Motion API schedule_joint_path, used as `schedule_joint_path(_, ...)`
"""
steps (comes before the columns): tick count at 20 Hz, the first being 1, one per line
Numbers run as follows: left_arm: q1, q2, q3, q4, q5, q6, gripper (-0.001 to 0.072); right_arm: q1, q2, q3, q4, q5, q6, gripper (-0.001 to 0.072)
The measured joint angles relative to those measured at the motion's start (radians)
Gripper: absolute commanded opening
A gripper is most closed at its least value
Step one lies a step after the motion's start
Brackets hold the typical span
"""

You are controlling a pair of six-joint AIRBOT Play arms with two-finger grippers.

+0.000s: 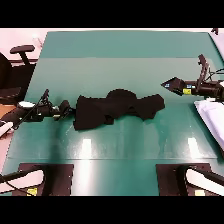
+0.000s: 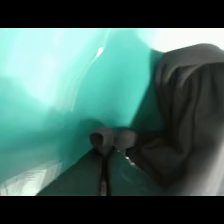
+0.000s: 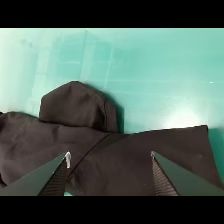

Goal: Fold the shirts.

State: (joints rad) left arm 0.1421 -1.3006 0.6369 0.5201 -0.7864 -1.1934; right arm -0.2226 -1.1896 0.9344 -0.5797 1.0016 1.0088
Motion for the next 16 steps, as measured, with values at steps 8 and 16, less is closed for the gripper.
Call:
schedule_joint_path(8,0.002,-0.003,0.139,0.013,-0.079,0.045,0.0022,-0.166,-0.032,-0.002,-0.163,0.085,0.061,0.052)
schedule_joint_path(16,0.002,-0.003,0.194,0.024,-0.138,0.048,0.0022,-0.171,-0.316,-0.001,0.007,0.176,-0.074,0.0492)
